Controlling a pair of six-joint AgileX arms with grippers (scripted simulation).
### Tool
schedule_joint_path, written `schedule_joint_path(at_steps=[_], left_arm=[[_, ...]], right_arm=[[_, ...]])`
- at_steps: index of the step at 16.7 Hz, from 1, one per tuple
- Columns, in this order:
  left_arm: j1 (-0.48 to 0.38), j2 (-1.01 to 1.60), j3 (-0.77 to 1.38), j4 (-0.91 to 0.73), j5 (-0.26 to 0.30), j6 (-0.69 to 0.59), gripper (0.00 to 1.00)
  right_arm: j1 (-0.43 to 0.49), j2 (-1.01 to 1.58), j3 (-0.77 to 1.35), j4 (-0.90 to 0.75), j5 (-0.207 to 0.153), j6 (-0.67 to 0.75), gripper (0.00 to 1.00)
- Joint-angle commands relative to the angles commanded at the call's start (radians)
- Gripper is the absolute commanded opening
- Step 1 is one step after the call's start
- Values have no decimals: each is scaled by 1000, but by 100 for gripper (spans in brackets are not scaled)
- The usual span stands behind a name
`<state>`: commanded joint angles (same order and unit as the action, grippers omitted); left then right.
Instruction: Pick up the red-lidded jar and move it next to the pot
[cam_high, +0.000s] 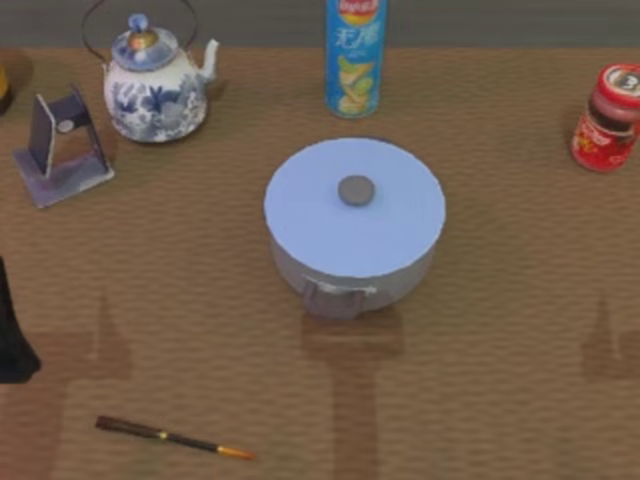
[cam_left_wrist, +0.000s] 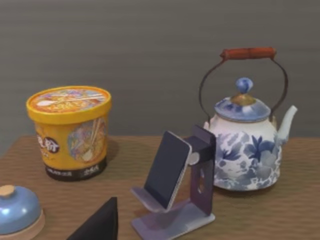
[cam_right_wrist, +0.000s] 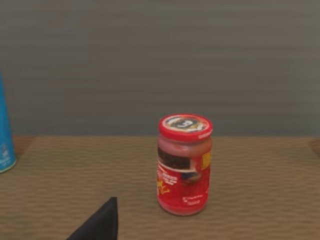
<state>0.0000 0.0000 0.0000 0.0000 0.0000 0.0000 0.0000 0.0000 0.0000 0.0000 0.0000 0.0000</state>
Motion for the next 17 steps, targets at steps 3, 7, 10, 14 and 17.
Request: schedule_joint_path(at_steps=[3, 7, 10, 14, 17], left_arm=[[0, 0, 0, 0, 0, 0, 100], [0, 0, 0, 0, 0, 0, 100], [0, 0, 0, 0, 0, 0, 100], [0, 0, 0, 0, 0, 0, 100], [0, 0, 0, 0, 0, 0, 100]], right_arm=[[-2, 9, 5, 4, -4, 0, 100], [-21, 144, 79, 66, -65, 2, 100], [-45, 336, 185, 154, -156, 5, 100], [-90, 684, 378, 314, -320, 11, 100], [-129, 990, 548, 456, -465, 17, 100]])
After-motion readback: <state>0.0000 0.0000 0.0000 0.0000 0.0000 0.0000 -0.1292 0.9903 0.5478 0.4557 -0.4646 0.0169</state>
